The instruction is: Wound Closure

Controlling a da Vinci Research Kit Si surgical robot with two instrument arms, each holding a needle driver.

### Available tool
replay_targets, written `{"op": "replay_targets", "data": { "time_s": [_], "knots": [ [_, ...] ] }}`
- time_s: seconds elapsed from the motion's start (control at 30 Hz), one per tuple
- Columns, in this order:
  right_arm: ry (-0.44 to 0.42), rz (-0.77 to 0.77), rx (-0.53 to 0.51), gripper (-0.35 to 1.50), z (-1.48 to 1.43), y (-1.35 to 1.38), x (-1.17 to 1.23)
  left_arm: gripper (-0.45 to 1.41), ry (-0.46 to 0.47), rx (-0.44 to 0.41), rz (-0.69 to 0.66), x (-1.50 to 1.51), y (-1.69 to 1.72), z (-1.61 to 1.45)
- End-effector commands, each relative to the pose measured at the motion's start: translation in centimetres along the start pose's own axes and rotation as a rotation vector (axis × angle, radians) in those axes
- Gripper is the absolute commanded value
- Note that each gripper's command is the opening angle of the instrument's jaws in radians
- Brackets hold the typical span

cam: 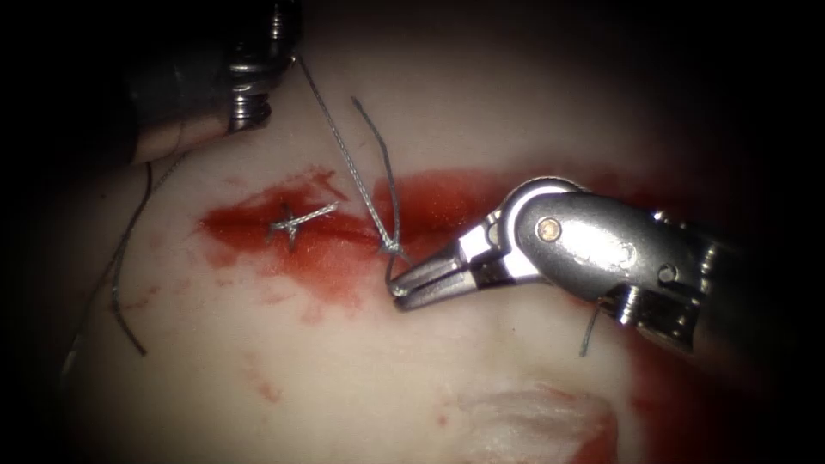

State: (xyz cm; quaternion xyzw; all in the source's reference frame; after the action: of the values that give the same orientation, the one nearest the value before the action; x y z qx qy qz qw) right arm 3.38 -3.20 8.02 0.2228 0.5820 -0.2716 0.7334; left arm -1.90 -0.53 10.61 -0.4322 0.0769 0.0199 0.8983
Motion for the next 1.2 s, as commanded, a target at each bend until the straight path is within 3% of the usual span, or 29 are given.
{"op": "replay_targets", "data": {
  "time_s": [0.03,0.13,0.2,0.23,0.3,0.37,0.43,0.5,0.67,0.87,1.2],
  "knots": [
    [-0.017,-0.017,0.011,-0.35,0.00,0.16,-0.01,-0.45,0.000,-0.005,-0.005,-0.06,0.12,0.05],
    [-0.167,-0.103,0.112,-0.35,0.14,0.23,-0.01,-0.45,0.011,-0.005,-0.006,-0.11,0.11,0.07],
    [-0.219,-0.143,0.155,-0.35,0.22,0.26,0.00,-0.45,0.012,-0.005,-0.006,-0.11,0.12,0.08],
    [-0.245,-0.198,0.237,-0.35,0.31,0.28,0.03,-0.45,0.028,-0.005,-0.001,-0.11,0.13,0.08],
    [-0.295,-0.235,0.307,-0.35,0.37,0.25,0.04,-0.45,0.069,-0.002,0.019,-0.13,0.13,0.09],
    [-0.411,-0.318,0.325,-0.35,0.46,0.26,-0.01,-0.45,0.167,-0.025,0.110,-0.24,0.09,0.13],
    [-0.423,-0.363,0.334,-0.35,0.55,0.34,-0.08,-0.45,0.295,-0.067,0.215,-0.37,-0.01,0.17],
    [-0.425,-0.389,0.340,-0.35,0.59,0.34,-0.11,-0.45,0.337,-0.101,0.235,-0.46,-0.07,0.20],
    [-0.426,-0.435,0.361,-0.35,0.66,0.15,-0.11,-0.45,0.349,-0.170,0.272,-0.65,0.01,0.31],
    [-0.453,-0.459,0.300,-0.35,0.60,0.08,-0.01,-0.45,0.366,-0.193,0.299,-0.72,0.19,0.39],
    [-0.455,-0.477,0.290,-0.35,0.59,0.02,0.07,-0.45,0.405,-0.200,0.301,-0.75,0.21,0.42]
  ]
}}
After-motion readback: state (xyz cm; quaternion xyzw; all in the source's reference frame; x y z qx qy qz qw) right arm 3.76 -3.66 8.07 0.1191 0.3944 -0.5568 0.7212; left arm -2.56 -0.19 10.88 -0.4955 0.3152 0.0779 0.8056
